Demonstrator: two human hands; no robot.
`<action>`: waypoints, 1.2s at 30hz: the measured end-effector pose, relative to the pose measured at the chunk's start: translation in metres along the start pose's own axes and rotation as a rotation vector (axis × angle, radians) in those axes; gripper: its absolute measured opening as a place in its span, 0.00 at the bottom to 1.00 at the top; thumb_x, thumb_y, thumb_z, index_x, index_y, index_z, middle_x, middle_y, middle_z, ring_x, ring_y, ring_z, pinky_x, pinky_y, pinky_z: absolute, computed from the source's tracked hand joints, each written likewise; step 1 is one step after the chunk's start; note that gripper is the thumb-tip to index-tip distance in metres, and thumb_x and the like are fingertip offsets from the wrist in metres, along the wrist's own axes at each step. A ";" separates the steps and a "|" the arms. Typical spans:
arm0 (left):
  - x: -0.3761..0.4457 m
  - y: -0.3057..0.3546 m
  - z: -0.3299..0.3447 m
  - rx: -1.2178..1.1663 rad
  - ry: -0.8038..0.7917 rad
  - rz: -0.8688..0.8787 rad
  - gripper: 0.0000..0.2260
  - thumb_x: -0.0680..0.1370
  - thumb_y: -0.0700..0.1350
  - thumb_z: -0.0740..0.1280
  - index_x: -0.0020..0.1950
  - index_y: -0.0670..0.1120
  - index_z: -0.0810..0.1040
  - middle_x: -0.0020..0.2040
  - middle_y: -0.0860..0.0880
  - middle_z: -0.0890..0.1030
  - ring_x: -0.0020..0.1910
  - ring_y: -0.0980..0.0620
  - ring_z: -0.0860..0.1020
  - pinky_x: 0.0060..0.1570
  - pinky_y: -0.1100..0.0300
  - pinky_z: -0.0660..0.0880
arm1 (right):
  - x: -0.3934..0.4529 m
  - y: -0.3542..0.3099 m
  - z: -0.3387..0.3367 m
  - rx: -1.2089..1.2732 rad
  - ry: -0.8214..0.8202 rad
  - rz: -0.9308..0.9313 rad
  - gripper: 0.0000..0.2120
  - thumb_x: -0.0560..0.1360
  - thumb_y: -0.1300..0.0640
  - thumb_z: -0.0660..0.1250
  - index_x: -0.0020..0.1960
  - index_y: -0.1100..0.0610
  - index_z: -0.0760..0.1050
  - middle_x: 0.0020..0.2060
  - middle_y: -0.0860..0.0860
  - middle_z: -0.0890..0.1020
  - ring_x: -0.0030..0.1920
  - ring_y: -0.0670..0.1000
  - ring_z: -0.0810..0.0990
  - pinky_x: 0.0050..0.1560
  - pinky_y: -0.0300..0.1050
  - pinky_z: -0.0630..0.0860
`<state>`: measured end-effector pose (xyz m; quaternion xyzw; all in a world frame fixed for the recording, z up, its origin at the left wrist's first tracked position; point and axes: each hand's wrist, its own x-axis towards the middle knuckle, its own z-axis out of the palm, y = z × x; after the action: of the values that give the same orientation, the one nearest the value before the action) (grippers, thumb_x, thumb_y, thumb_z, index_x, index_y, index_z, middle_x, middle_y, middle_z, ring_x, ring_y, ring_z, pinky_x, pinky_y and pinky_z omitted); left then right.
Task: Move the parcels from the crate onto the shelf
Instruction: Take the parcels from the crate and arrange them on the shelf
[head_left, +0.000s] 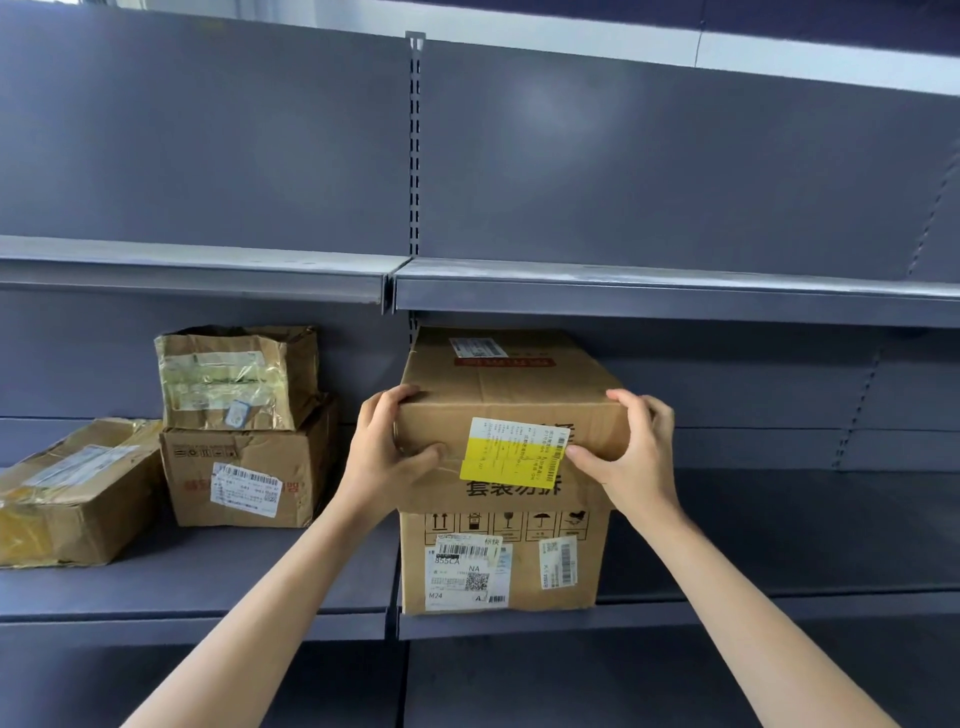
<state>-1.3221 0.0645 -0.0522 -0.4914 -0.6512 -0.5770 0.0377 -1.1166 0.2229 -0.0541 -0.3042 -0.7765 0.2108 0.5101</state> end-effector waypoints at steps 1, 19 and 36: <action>0.000 0.000 -0.001 0.002 0.002 -0.001 0.28 0.66 0.37 0.74 0.62 0.54 0.68 0.62 0.50 0.68 0.52 0.61 0.69 0.49 0.71 0.69 | 0.000 -0.001 0.000 0.005 0.000 0.004 0.33 0.64 0.55 0.77 0.64 0.51 0.66 0.66 0.54 0.59 0.66 0.53 0.63 0.59 0.42 0.68; -0.007 -0.002 -0.009 -0.122 -0.021 -0.129 0.34 0.64 0.44 0.73 0.64 0.62 0.62 0.63 0.48 0.71 0.56 0.54 0.74 0.51 0.53 0.78 | -0.006 -0.005 -0.001 0.044 -0.035 0.015 0.38 0.64 0.54 0.77 0.69 0.48 0.61 0.68 0.56 0.57 0.68 0.55 0.61 0.65 0.53 0.69; -0.234 -0.163 -0.168 0.066 -0.232 -0.698 0.33 0.69 0.40 0.74 0.69 0.53 0.64 0.57 0.45 0.74 0.57 0.45 0.74 0.48 0.56 0.72 | -0.225 -0.041 0.089 -0.084 -0.001 0.457 0.40 0.64 0.60 0.76 0.71 0.55 0.60 0.66 0.60 0.63 0.67 0.59 0.61 0.58 0.55 0.67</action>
<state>-1.4003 -0.1837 -0.2572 -0.3002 -0.7978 -0.4744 -0.2197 -1.1431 0.0374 -0.2122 -0.4929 -0.6957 0.2886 0.4355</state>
